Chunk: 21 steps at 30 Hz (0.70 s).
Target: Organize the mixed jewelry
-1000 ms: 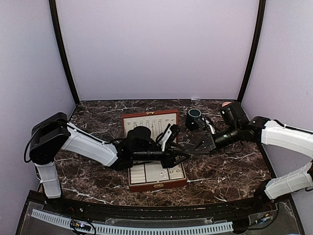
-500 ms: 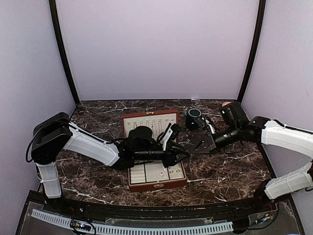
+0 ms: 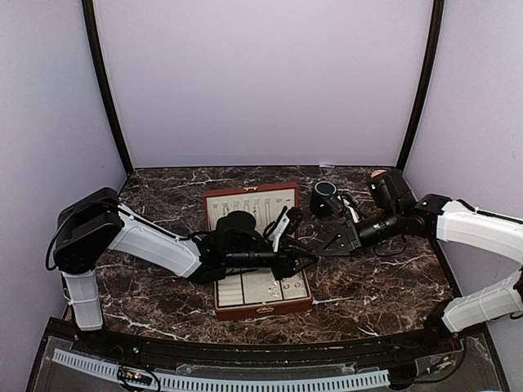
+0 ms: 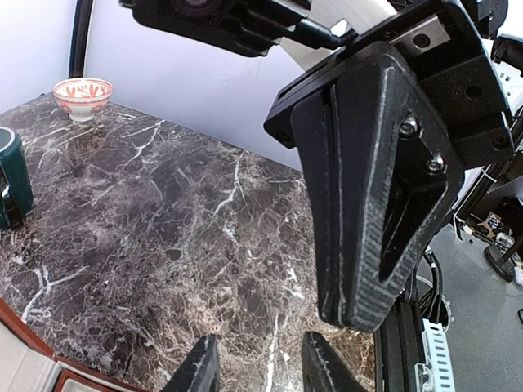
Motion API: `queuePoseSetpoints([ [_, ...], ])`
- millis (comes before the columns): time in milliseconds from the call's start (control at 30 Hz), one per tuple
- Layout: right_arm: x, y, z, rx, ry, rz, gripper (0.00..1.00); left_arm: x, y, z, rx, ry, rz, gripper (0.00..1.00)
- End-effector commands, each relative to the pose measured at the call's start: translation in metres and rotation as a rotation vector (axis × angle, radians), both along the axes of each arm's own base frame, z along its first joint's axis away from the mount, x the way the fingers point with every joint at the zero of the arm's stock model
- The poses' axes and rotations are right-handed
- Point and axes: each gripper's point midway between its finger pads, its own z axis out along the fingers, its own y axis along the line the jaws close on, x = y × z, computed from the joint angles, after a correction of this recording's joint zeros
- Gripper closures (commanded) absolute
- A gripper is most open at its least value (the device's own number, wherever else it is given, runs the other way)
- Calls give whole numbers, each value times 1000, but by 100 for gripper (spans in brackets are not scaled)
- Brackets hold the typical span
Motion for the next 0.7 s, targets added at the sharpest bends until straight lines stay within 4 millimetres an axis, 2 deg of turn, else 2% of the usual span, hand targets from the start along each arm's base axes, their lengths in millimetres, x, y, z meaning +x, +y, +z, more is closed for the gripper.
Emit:
queuePoseSetpoints([
  [0, 3, 2, 9, 29, -27, -4, 100, -3, -7, 16, -49, -15, -20, 64],
  [667, 5, 0, 6, 30, -22, -19, 100, -4, -14, 21, -78, -9, -48, 76],
])
